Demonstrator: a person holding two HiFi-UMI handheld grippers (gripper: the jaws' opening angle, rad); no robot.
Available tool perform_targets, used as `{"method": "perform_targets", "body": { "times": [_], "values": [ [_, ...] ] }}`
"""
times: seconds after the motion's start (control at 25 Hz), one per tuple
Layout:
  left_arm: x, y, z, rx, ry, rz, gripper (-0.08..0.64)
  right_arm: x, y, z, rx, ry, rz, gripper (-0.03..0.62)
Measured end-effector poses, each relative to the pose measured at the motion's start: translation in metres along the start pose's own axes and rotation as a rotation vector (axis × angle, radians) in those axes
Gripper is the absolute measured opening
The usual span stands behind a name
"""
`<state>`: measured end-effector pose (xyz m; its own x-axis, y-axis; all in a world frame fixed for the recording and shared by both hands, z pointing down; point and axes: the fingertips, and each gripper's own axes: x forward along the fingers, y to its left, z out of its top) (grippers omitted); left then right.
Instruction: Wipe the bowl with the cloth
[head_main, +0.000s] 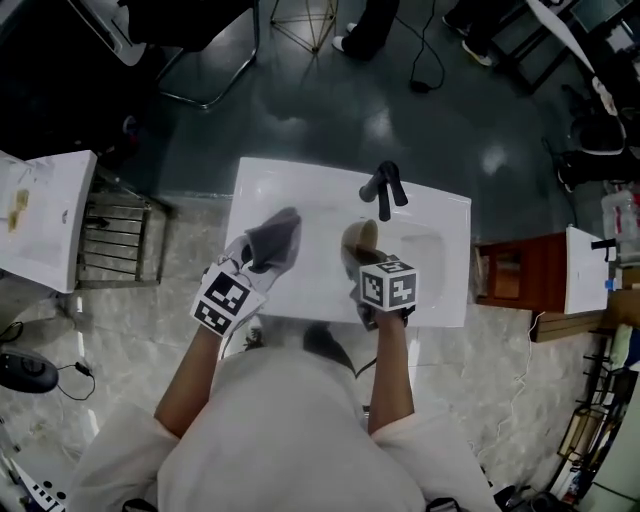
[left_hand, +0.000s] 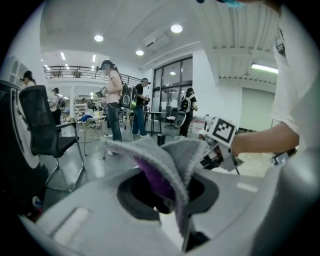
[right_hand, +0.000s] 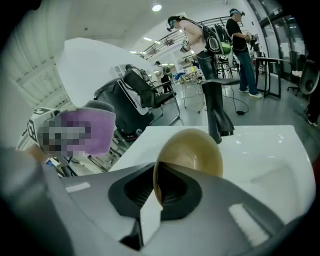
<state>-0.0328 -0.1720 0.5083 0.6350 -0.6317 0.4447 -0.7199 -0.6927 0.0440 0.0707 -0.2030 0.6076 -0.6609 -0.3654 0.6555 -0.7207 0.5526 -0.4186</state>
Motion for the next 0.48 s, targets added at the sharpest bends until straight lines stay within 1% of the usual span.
{"method": "perform_targets", "body": {
  "times": [0.28, 0.4, 0.48],
  "values": [
    [-0.019, -0.002, 0.025, 0.047, -0.087, -0.019, 0.071, -0.043, 0.035, 0.039, 0.019, -0.172, 0.030, 0.012],
    [-0.024, -0.004, 0.031, 0.063, -0.097, -0.030, 0.071, -0.067, 0.045, 0.051, 0.028, -0.230, 0.031, 0.012],
    [-0.029, -0.002, 0.037, 0.081, -0.094, -0.023, 0.071, -0.086, 0.053, 0.060, 0.037, -0.280, 0.024, 0.013]
  ]
}}
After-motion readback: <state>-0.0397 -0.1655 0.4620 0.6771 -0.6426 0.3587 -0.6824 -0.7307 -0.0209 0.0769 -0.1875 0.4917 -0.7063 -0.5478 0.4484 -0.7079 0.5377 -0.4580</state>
